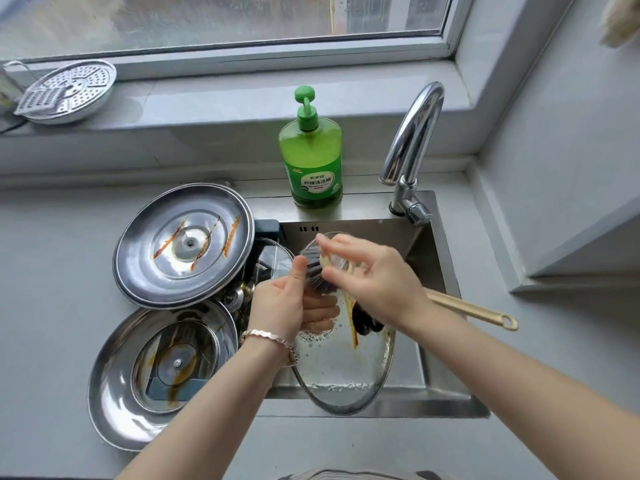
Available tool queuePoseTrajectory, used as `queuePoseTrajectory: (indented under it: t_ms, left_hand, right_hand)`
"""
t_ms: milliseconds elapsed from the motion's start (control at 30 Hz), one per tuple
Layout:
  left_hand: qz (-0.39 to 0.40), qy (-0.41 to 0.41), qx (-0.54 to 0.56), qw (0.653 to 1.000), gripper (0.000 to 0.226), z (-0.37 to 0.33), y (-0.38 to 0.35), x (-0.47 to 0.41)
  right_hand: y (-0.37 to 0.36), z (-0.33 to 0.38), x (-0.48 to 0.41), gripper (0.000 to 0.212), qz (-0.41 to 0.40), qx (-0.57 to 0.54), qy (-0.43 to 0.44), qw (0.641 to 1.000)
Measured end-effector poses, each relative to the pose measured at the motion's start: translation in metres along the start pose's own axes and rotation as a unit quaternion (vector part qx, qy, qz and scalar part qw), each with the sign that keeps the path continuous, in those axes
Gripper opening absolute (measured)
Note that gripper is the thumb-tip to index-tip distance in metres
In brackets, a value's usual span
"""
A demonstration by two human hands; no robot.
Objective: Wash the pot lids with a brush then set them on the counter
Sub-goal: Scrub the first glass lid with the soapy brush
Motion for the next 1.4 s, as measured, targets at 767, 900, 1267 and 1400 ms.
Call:
queuePoseTrajectory:
  t_ms: [767, 900, 1267, 1400]
  left_hand:
    - [-0.042, -0.025, 0.061, 0.997, 0.040, 0.001, 0.010, -0.003]
    - [-0.056, -0.022, 0.060, 0.996, 0.040, 0.005, 0.008, -0.004]
    - [-0.066, -0.048, 0.103, 0.991, 0.034, 0.005, -0.010, -0.002]
    - [-0.013, -0.032, 0.122, 0.992, 0.026, 0.016, -0.011, 0.004]
  right_hand:
    - [0.021, -0.043, 0.010, 0.043, -0.095, -0.043, -0.048, 0.993]
    - [0.020, -0.042, 0.009, 0.041, -0.072, -0.060, -0.061, 0.994]
    - [-0.001, -0.042, 0.010, 0.022, -0.185, -0.298, -0.251, 0.902]
    - [-0.004, -0.045, 0.006, 0.019, -0.211, -0.215, -0.224, 0.927]
Point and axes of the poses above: each hand's wrist, its own x-axis away from the middle knuckle, its own y-axis out of the back of the hand, z = x × y, the point moved 1 cm from there along -x, towards the middle knuckle, and after that the axes turned 11 degrees about -x, right-handed, at the moved point
